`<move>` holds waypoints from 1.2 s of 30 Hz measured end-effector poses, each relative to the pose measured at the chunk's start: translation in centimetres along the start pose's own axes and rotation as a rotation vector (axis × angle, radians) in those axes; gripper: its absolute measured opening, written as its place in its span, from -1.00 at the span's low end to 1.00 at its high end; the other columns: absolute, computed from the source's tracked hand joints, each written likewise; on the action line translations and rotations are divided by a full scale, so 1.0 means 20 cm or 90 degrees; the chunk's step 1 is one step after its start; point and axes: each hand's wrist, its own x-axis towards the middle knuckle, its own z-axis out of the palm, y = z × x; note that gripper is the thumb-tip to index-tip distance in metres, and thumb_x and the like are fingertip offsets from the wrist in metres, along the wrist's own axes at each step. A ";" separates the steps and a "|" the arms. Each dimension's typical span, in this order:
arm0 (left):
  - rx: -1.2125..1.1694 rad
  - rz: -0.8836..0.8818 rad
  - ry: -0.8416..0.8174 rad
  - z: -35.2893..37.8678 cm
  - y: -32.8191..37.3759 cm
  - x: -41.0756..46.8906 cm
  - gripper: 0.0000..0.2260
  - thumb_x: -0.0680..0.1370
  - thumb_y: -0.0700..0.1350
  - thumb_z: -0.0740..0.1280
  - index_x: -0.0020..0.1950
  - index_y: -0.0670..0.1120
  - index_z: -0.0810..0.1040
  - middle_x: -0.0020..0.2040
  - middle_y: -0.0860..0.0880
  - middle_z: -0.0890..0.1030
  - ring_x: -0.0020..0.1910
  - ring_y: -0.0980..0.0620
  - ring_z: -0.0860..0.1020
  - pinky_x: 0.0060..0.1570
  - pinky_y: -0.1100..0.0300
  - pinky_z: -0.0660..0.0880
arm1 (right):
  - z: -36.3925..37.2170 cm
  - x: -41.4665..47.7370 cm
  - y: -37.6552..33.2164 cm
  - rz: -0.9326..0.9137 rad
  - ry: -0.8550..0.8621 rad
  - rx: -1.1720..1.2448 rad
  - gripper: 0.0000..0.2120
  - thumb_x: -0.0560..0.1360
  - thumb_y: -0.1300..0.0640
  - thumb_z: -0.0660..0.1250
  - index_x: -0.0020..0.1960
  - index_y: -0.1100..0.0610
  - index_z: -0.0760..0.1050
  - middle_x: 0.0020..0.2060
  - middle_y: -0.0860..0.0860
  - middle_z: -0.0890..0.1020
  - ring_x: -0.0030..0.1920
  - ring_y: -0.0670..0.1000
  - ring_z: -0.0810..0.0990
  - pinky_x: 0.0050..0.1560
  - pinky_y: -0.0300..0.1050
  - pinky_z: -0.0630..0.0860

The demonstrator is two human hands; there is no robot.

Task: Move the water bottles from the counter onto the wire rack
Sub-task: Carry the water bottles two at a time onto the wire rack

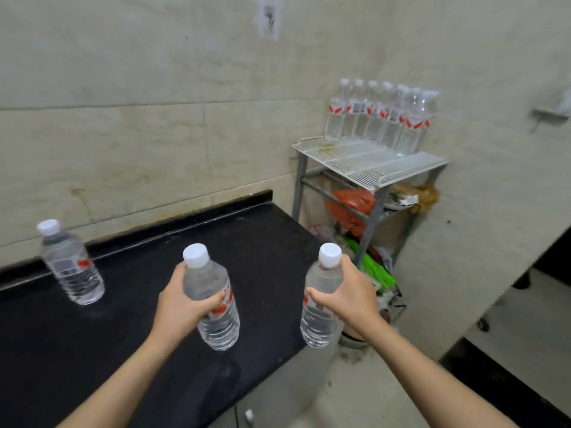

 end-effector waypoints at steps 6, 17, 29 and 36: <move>-0.026 0.064 -0.099 0.37 0.15 0.14 -0.49 0.23 -0.21 0.55 -0.06 0.26 0.40 -0.04 0.15 0.57 0.04 -0.03 0.57 0.05 0.04 0.48 | -0.26 0.06 0.26 0.062 0.079 0.012 -0.58 0.23 -0.02 0.49 -0.05 -0.08 0.32 -0.08 -0.02 0.56 0.04 0.12 0.55 -0.12 -0.05 0.41; -0.115 0.131 -0.073 0.81 0.43 0.68 -0.48 0.03 0.03 0.49 -0.05 0.19 0.46 -0.03 0.12 0.61 -0.02 0.15 0.57 -0.03 0.14 0.49 | -0.64 0.87 0.42 -0.046 0.165 0.071 -0.51 0.21 0.09 0.55 -0.02 -0.06 0.33 -0.11 -0.05 0.55 0.01 0.08 0.58 -0.03 -0.03 0.48; -0.128 0.200 0.059 1.15 0.80 1.38 -0.54 0.06 -0.05 0.51 -0.09 0.11 0.47 -0.24 0.35 0.64 -0.21 0.39 0.59 -0.17 0.43 0.52 | -1.01 1.98 0.39 -0.159 0.223 0.154 -0.45 0.23 0.10 0.53 0.13 0.02 0.36 -0.02 -0.02 0.55 0.00 0.04 0.56 0.08 0.05 0.52; -0.168 0.224 0.172 1.56 1.00 1.60 -0.50 0.05 -0.04 0.51 -0.06 0.14 0.47 -0.13 0.18 0.64 -0.13 0.31 0.61 -0.19 0.39 0.54 | -1.02 2.61 0.67 -0.203 0.128 0.154 -0.39 0.24 0.03 0.51 0.21 0.07 0.33 -0.03 -0.06 0.52 0.01 0.04 0.55 0.08 0.12 0.51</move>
